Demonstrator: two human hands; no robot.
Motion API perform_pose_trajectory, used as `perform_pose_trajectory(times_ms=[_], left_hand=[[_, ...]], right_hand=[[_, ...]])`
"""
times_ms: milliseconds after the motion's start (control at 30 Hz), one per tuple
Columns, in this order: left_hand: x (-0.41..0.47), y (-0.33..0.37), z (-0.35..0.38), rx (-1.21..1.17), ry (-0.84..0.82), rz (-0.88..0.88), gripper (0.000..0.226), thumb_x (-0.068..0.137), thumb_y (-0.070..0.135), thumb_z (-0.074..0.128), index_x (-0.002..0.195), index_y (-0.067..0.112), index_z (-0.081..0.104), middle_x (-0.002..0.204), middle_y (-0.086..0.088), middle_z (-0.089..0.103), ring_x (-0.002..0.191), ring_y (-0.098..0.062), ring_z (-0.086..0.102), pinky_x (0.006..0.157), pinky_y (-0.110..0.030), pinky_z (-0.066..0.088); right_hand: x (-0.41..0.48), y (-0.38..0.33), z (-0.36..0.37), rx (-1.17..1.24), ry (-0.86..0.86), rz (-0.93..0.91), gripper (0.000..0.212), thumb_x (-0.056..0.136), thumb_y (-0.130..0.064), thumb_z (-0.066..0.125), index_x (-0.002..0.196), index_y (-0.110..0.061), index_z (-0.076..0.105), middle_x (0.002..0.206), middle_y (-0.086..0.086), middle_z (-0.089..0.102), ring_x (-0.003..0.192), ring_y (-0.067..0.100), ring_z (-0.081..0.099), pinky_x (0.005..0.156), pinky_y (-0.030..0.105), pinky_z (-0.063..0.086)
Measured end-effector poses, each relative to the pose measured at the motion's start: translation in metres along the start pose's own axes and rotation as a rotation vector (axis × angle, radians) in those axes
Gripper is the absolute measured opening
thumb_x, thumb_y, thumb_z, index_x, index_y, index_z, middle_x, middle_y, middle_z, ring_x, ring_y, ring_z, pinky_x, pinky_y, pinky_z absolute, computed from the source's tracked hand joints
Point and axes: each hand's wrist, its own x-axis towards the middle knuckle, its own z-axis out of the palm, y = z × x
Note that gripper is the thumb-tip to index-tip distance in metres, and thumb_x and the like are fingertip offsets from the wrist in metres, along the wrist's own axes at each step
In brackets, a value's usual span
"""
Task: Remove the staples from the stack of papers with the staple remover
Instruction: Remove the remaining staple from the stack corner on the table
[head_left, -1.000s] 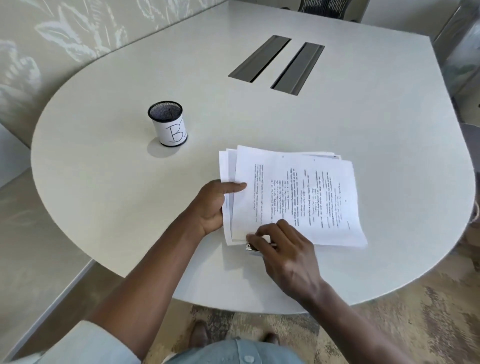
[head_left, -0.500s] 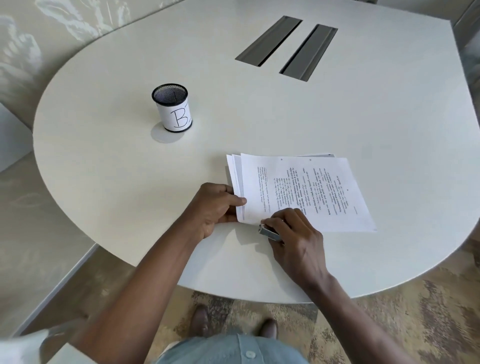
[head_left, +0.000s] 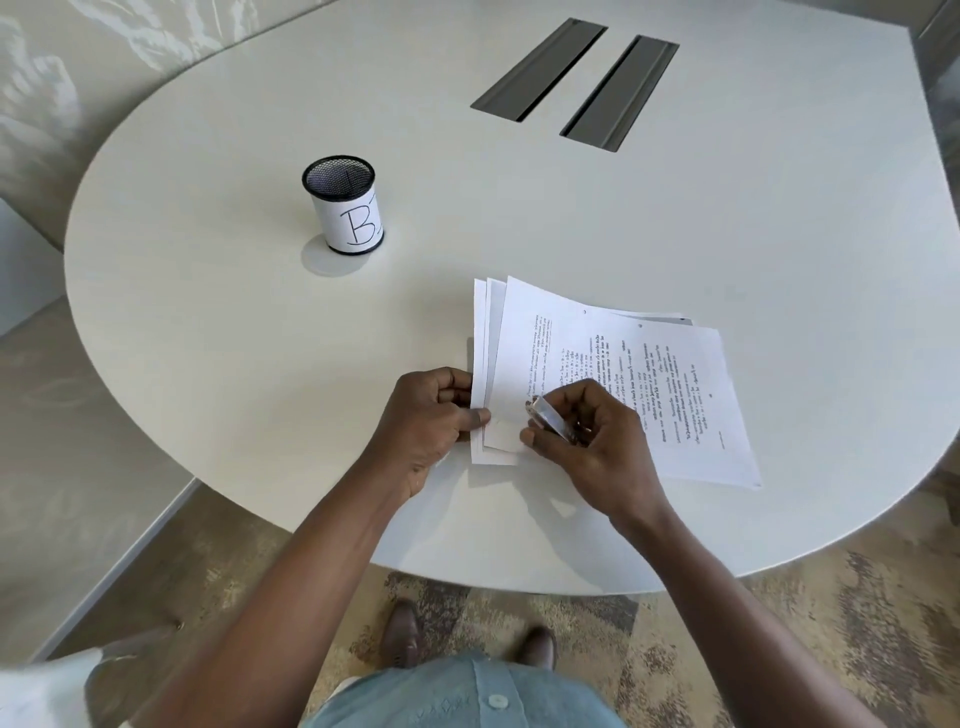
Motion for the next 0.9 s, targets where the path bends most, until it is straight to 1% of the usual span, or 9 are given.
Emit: perform_pose_trajectory(times_ms=[100, 200, 333, 467, 567, 667, 733, 800, 900], left_hand=[[-0.003, -0.001, 0.004, 0.008, 0.036, 0.003, 0.029, 0.087, -0.019, 0.074, 0.107, 0.001, 0.080, 0.100, -0.017, 0.086, 0.086, -0.029, 0.081, 0.087, -0.043, 0.070], [-0.007, 0.001, 0.009, 0.027, 0.071, 0.012, 0.028, 0.087, -0.016, 0.076, 0.107, 0.002, 0.081, 0.099, -0.015, 0.086, 0.090, -0.034, 0.084, 0.093, -0.051, 0.068], [-0.013, 0.005, 0.013, -0.010, 0.116, -0.019, 0.026, 0.084, -0.012, 0.083, 0.106, 0.002, 0.082, 0.099, -0.015, 0.087, 0.096, -0.038, 0.084, 0.096, -0.053, 0.068], [-0.016, 0.005, 0.014, -0.057, 0.130, -0.059, 0.027, 0.075, 0.002, 0.093, 0.101, 0.001, 0.084, 0.100, -0.018, 0.086, 0.099, -0.040, 0.083, 0.100, -0.050, 0.066], [-0.021, 0.006, 0.013, -0.057, 0.097, -0.074, 0.011, 0.084, 0.003, 0.089, 0.094, -0.002, 0.084, 0.087, -0.011, 0.084, 0.076, -0.024, 0.076, 0.085, -0.036, 0.064], [-0.026, 0.003, 0.014, -0.029, 0.070, -0.081, 0.005, 0.089, 0.003, 0.085, 0.090, -0.002, 0.084, 0.078, -0.006, 0.080, 0.066, -0.016, 0.074, 0.071, -0.031, 0.067], [-0.029, 0.002, 0.014, -0.028, 0.073, -0.075, 0.011, 0.091, 0.000, 0.083, 0.081, 0.004, 0.084, 0.075, -0.003, 0.081, 0.065, -0.015, 0.076, 0.066, -0.032, 0.069], [-0.031, 0.001, 0.015, -0.023, 0.079, -0.072, 0.015, 0.091, 0.002, 0.083, 0.078, 0.009, 0.084, 0.079, -0.006, 0.083, 0.071, -0.019, 0.078, 0.071, -0.038, 0.070], [-0.034, 0.000, 0.016, -0.014, 0.090, -0.050, 0.007, 0.092, 0.010, 0.084, 0.085, 0.009, 0.086, 0.095, -0.018, 0.085, 0.085, -0.033, 0.080, 0.089, -0.054, 0.068]], right_hand=[[0.005, -0.002, 0.001, -0.039, -0.002, 0.025, 0.023, 0.085, -0.005, 0.090, 0.092, -0.020, 0.074, 0.081, -0.012, 0.076, 0.068, 0.006, 0.060, 0.064, 0.019, 0.048], [0.007, -0.002, 0.003, -0.097, -0.024, 0.017, 0.022, 0.085, -0.012, 0.092, 0.089, -0.025, 0.075, 0.077, -0.020, 0.072, 0.068, 0.007, 0.058, 0.064, 0.020, 0.048], [0.005, 0.003, 0.007, -0.098, -0.003, 0.004, 0.019, 0.084, -0.015, 0.093, 0.092, -0.025, 0.079, 0.086, -0.009, 0.079, 0.075, 0.017, 0.070, 0.071, 0.033, 0.057], [0.001, 0.006, 0.008, -0.003, 0.017, 0.017, 0.016, 0.087, -0.013, 0.092, 0.094, -0.021, 0.080, 0.081, -0.008, 0.079, 0.071, 0.010, 0.070, 0.068, 0.029, 0.056], [0.002, 0.006, 0.006, 0.054, 0.030, 0.023, 0.016, 0.087, -0.009, 0.090, 0.094, -0.020, 0.082, 0.084, -0.004, 0.081, 0.072, 0.013, 0.070, 0.070, 0.036, 0.057], [0.001, 0.004, 0.004, 0.098, 0.034, 0.025, 0.020, 0.087, -0.004, 0.088, 0.091, -0.023, 0.082, 0.087, 0.002, 0.082, 0.074, 0.017, 0.069, 0.071, 0.041, 0.057], [0.001, 0.004, 0.003, 0.110, 0.035, 0.023, 0.022, 0.088, -0.003, 0.087, 0.090, -0.024, 0.082, 0.087, 0.005, 0.081, 0.074, 0.019, 0.068, 0.070, 0.041, 0.056], [0.000, 0.004, 0.002, 0.099, 0.019, 0.011, 0.019, 0.089, -0.003, 0.087, 0.092, -0.022, 0.082, 0.084, 0.002, 0.081, 0.071, 0.018, 0.068, 0.068, 0.036, 0.056], [-0.004, 0.005, 0.002, 0.024, -0.022, -0.048, 0.018, 0.090, -0.005, 0.087, 0.099, -0.019, 0.082, 0.088, -0.004, 0.081, 0.074, 0.013, 0.072, 0.070, 0.027, 0.057]])
